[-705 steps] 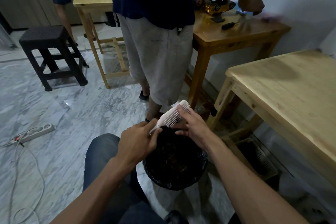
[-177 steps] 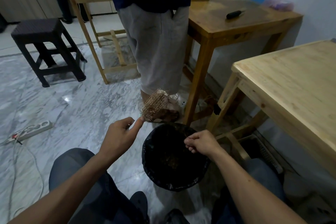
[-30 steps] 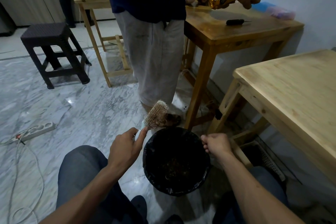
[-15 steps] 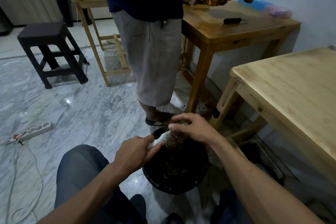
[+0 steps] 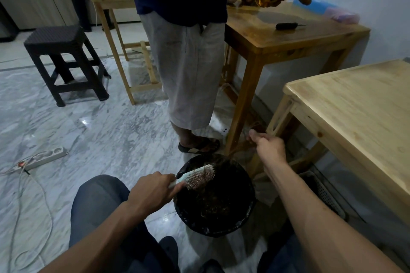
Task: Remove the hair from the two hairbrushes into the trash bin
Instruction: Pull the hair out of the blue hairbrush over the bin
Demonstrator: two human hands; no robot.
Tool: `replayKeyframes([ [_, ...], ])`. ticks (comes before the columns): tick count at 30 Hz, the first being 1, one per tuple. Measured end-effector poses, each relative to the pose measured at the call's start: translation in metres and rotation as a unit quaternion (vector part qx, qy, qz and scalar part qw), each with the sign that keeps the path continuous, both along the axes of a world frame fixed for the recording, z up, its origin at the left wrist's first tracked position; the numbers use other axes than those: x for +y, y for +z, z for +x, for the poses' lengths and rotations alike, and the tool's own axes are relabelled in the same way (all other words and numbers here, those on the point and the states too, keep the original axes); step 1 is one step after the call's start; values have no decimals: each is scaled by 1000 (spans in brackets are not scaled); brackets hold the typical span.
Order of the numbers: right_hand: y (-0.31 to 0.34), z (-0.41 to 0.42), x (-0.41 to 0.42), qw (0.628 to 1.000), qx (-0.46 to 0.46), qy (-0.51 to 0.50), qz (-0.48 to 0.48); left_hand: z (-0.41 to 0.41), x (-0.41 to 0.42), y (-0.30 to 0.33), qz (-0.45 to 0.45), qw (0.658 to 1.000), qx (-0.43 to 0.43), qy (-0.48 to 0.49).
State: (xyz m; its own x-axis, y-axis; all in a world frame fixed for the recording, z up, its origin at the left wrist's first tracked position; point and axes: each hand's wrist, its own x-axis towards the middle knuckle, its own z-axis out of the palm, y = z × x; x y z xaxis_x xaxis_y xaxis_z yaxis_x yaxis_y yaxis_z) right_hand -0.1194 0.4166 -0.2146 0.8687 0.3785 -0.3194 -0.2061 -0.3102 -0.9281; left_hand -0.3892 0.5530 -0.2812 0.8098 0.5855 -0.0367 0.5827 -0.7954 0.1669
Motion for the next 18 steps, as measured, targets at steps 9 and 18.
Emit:
replayKeyframes([
  [9,-30,-13,-8,979,-10,138,-148,3,1,6,-33,997,-62,25],
  [18,-44,-39,-5,914,15,391,-105,15,-2,24,-48,993,-97,55],
])
